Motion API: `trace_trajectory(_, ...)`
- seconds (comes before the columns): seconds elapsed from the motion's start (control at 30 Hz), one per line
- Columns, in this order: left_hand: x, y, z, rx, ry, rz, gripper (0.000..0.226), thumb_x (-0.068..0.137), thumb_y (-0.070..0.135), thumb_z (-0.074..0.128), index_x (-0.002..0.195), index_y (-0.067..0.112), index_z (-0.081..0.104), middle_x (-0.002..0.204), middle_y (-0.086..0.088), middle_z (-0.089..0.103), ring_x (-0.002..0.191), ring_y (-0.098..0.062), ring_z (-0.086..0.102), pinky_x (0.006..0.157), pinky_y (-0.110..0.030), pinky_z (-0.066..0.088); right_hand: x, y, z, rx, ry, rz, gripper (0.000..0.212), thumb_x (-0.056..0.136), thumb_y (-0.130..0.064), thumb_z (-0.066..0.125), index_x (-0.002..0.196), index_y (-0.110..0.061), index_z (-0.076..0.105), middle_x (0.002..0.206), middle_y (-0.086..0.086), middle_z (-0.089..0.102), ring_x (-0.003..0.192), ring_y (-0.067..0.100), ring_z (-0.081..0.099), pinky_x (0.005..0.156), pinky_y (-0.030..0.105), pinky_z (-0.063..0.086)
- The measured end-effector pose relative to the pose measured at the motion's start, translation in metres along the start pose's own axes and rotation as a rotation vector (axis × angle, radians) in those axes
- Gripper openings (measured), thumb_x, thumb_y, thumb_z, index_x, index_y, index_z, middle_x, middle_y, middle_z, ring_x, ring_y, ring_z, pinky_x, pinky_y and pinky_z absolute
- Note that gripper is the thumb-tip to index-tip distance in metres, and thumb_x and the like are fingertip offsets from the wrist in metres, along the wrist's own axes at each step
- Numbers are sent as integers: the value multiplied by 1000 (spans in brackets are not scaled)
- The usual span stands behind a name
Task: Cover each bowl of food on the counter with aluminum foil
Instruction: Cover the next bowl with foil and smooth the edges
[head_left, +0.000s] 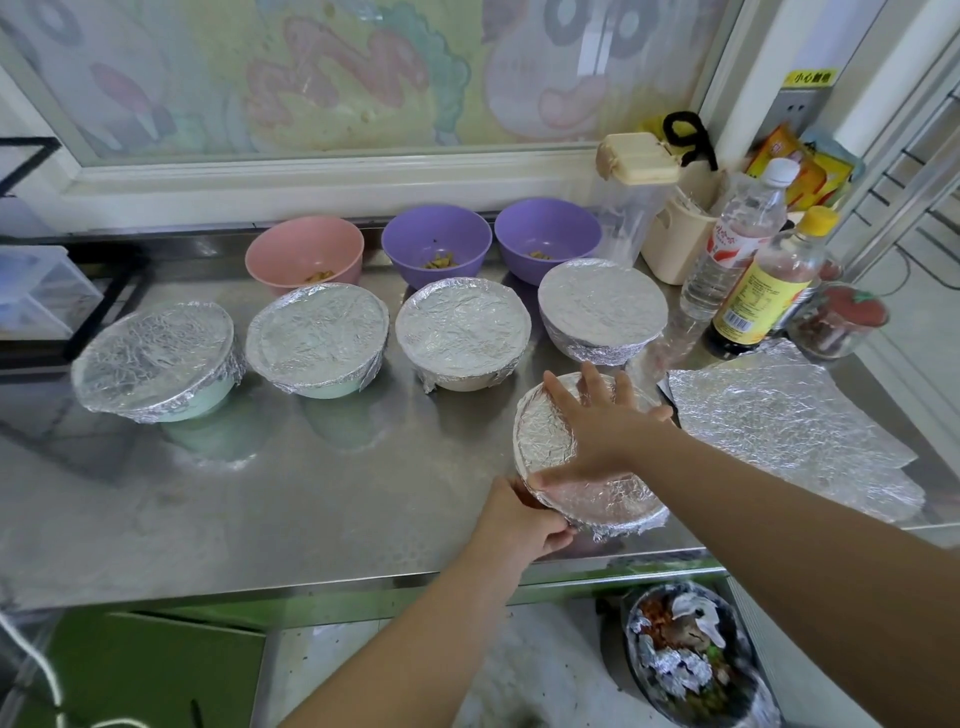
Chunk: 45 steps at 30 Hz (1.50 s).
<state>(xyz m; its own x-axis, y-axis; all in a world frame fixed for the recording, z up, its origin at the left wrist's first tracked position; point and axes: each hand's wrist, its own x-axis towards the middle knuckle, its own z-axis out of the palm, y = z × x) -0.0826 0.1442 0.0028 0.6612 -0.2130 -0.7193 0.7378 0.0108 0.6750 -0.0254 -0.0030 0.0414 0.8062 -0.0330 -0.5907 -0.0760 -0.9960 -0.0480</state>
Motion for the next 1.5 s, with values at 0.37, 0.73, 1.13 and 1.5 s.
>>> trace_trajectory(0.37, -23, 31, -19, -673, -338, -271, 36, 96, 6, 31, 118, -9, 55, 106, -29, 66, 119, -47, 56, 108, -60, 38, 0, -2, 3, 33, 14, 28, 135, 57, -96, 58, 148, -50, -31, 160, 2, -39, 148, 46, -27, 103, 88, 5)
trace_trajectory(0.73, -29, 46, -9, -715, -419, -293, 62, 97, 41, 28, 119, -12, 51, 135, -36, 47, 134, -50, 36, 114, -62, 17, 0, -5, 5, 42, 25, 42, 134, 61, -92, 60, 149, -48, -31, 161, 2, -38, 149, 46, -26, 103, 87, 6)
trace_trajectory(1.13, -7, 51, -24, -438, -103, -77, 47, 102, 38, 29, 146, 26, 44, 140, -5, 51, 126, -21, 49, 106, -40, 32, -2, -6, 6, 97, 28, 46, 137, 57, -94, 60, 150, -48, -28, 161, 1, -38, 148, 46, -26, 101, 89, 6)
trace_trajectory(1.5, 11, 44, -8, -443, -193, -12, 51, 101, 30, 31, 127, 0, 62, 125, -19, 67, 118, -32, 62, 105, -44, 45, -1, -7, 10, 97, 50, 62, 136, 58, -94, 61, 150, -49, -29, 161, 1, -39, 148, 46, -27, 102, 88, 5)
